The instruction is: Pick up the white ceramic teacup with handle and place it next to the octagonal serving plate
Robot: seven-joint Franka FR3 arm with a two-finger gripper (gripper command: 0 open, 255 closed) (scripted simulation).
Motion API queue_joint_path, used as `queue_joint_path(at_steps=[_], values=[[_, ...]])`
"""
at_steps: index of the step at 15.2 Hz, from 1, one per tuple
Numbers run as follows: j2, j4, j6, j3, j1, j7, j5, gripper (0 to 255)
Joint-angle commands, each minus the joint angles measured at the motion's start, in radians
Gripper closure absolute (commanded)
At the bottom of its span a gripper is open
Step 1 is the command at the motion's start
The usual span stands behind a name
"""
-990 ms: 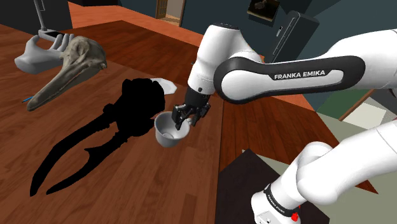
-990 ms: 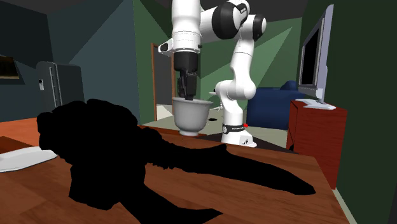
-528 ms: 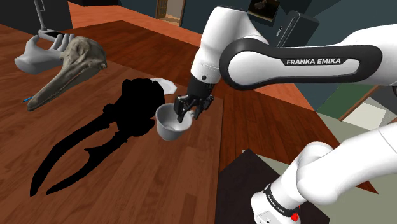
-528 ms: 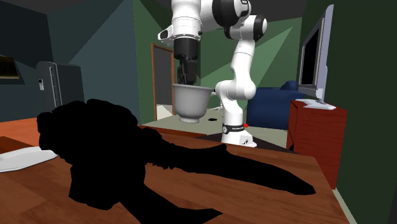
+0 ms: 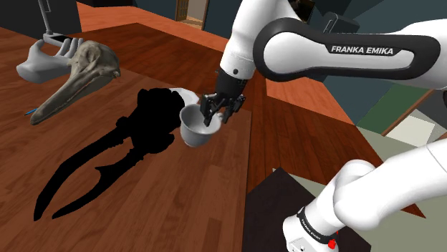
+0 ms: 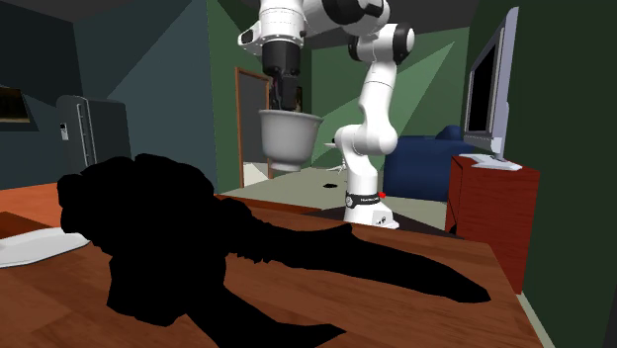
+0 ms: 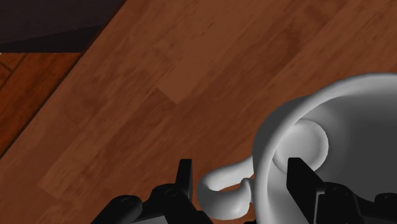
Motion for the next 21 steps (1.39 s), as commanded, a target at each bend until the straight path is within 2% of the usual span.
queue_joint_path(at_steps=[1, 11, 21], values=[[0.022, 0.017, 0.002, -0.024, -0.017, -0.036, -0.012, 255], [0.173, 0.159, -0.006, -0.155, -0.116, -0.236, -0.07, 255], [0.398, 0.421, -0.053, -0.255, -0.205, -0.414, -0.098, 255]])
